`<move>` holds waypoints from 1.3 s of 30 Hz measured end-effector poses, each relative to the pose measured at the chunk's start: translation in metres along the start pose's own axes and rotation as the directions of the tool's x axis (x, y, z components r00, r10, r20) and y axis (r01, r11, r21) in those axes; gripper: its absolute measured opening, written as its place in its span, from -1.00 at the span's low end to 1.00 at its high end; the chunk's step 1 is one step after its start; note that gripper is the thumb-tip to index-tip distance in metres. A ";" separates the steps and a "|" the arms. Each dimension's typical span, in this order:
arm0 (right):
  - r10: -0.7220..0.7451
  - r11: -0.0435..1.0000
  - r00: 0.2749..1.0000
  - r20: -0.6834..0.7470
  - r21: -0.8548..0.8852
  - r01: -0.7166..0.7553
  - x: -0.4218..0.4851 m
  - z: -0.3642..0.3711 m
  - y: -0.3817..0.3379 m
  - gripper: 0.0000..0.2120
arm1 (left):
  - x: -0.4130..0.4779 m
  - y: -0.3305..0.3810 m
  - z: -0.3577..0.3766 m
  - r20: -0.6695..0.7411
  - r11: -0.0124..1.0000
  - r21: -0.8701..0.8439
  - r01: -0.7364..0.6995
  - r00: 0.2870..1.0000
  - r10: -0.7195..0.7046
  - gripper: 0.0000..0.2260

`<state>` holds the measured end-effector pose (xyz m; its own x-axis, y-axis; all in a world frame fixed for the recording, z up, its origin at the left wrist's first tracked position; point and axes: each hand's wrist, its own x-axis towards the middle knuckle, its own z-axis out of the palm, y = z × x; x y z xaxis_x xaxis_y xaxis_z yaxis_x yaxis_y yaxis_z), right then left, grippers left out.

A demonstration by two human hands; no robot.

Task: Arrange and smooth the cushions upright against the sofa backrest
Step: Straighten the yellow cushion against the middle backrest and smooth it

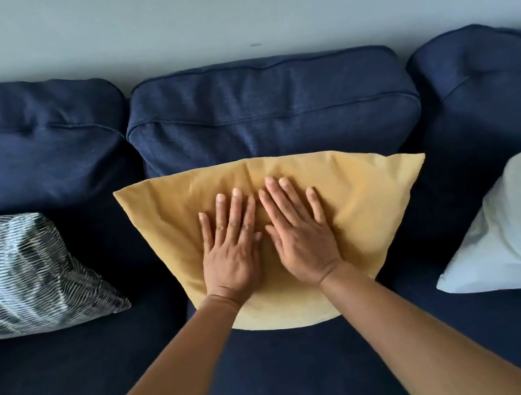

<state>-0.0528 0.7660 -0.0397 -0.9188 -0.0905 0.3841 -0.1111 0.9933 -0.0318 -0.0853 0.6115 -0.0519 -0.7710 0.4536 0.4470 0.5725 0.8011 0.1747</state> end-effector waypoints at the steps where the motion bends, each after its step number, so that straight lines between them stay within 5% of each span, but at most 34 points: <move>1: 0.000 0.999 0.999 0.041 -0.039 0.001 0.002 0.007 0.015 -0.44 | 0.001 -0.016 0.005 0.045 0.999 0.041 0.000 0.999 -0.002 -0.50; 6: 0.328 0.937 0.943 0.057 -0.147 -0.317 0.012 0.016 0.095 -0.42 | 0.026 -0.079 0.011 0.117 0.984 0.151 0.094 0.987 -0.112 -0.41; 10: 0.480 0.874 0.877 0.006 -0.090 -0.478 0.014 0.004 0.088 -0.40 | 0.036 -0.061 0.004 -0.023 0.949 0.071 0.306 0.952 -0.306 -0.45; 12: 0.457 0.888 0.887 -0.061 -0.016 -0.459 0.012 -0.005 0.066 -0.41 | 0.029 -0.039 0.001 -0.059 0.966 0.025 0.256 0.965 -0.254 -0.47; 15: 0.205 0.978 0.968 -0.148 0.075 -0.196 0.000 -0.006 0.012 -0.42 | 0.018 -0.015 0.004 -0.033 0.983 -0.003 0.185 0.982 -0.185 -0.49; 17: -0.013 1.000 0.996 -0.084 0.022 0.015 -0.017 0.005 -0.019 -0.41 | 0.021 -0.019 0.006 -0.015 0.974 -0.007 0.226 0.974 -0.226 -0.50; 19: -0.074 0.996 0.997 0.021 -0.058 0.075 -0.033 0.019 -0.013 -0.41 | 0.027 -0.031 0.005 0.016 0.967 0.006 0.255 0.967 -0.255 -0.49; 25: 0.312 0.936 0.945 0.096 -0.199 -0.289 -0.032 0.024 0.067 -0.37 | 0.030 -0.047 -0.006 -0.060 0.992 -0.007 0.125 0.990 -0.125 -0.48; 27: 0.379 0.913 0.922 0.077 -0.193 -0.359 -0.031 0.022 0.065 -0.37 | 0.016 -0.027 -0.004 -0.108 0.999 -0.037 -0.023 0.994 0.019 -0.48; 30: 0.405 0.909 0.909 0.101 -0.155 -0.387 -0.034 0.018 0.058 -0.38 | -0.018 0.005 0.007 0.020 0.972 -0.042 -0.232 0.972 0.233 -0.47; 33: 0.383 0.916 0.919 0.095 -0.166 -0.365 -0.034 0.010 0.052 -0.37 | -0.027 -0.018 0.020 0.111 0.978 0.065 -0.199 0.975 0.191 -0.47; 39: 0.447 0.890 0.892 -0.059 -0.071 -0.451 0.002 -0.009 0.028 -0.37 | 0.022 -0.064 0.014 0.045 0.996 0.071 0.050 0.998 -0.053 -0.44</move>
<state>-0.0544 0.7939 -0.0314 -0.8472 0.3679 0.3832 0.3424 0.9297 -0.1356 -0.1431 0.5755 -0.0650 -0.8121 0.4275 0.3971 0.5122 0.8483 0.1343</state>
